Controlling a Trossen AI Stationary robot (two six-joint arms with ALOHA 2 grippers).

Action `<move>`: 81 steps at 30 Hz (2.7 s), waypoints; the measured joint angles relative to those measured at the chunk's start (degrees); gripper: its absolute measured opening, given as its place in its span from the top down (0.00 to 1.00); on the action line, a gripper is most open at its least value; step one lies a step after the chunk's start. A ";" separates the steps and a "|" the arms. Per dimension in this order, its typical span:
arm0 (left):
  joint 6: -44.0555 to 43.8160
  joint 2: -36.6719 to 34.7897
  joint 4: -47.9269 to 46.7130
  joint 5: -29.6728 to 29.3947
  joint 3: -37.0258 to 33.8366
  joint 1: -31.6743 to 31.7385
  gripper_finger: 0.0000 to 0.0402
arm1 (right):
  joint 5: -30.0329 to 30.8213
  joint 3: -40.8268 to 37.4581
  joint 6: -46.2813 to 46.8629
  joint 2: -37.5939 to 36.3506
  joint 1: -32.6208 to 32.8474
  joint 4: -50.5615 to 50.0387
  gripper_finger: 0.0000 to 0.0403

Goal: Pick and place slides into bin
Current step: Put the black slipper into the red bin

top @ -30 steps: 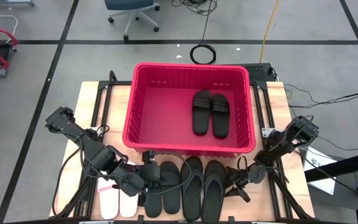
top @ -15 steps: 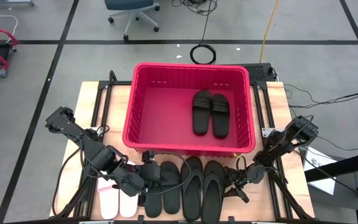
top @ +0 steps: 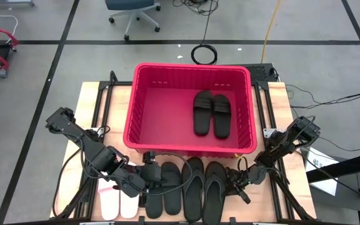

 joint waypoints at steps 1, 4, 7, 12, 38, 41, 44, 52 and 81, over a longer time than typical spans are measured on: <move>-0.02 0.00 0.00 0.00 0.00 0.00 0.99 | 0.00 0.00 0.00 0.00 0.00 0.00 0.93; -0.03 0.00 0.00 0.00 0.00 0.00 1.00 | -0.02 0.02 0.00 0.00 0.00 0.00 0.98; -0.06 0.00 0.00 0.00 0.00 0.00 0.99 | 0.02 0.02 0.72 0.00 0.00 -0.02 0.98; -0.17 0.00 0.00 0.00 0.00 0.00 1.00 | -0.54 0.02 1.96 -0.12 0.02 0.07 0.99; 2.62 0.00 -0.02 3.02 -0.02 -0.07 0.99 | -3.07 8.11 -5.46 -30.02 2.13 -27.91 1.00; 3.08 0.00 -0.02 3.02 -0.02 -0.11 0.99 | -3.10 13.40 -8.56 -32.11 2.74 -36.05 1.00; 3.39 0.00 -0.02 3.02 -0.02 -0.11 0.98 | -3.02 18.80 -11.21 -33.54 2.73 -44.53 1.00; 7.09 0.00 0.00 3.02 -0.02 -0.11 0.99 | -2.90 29.09 -20.53 -35.61 -0.33 -59.18 1.00; 16.55 -3.40 10.25 1.27 -0.02 9.24 0.98 | -5.43 57.29 -53.23 -44.39 -42.26 -107.81 1.00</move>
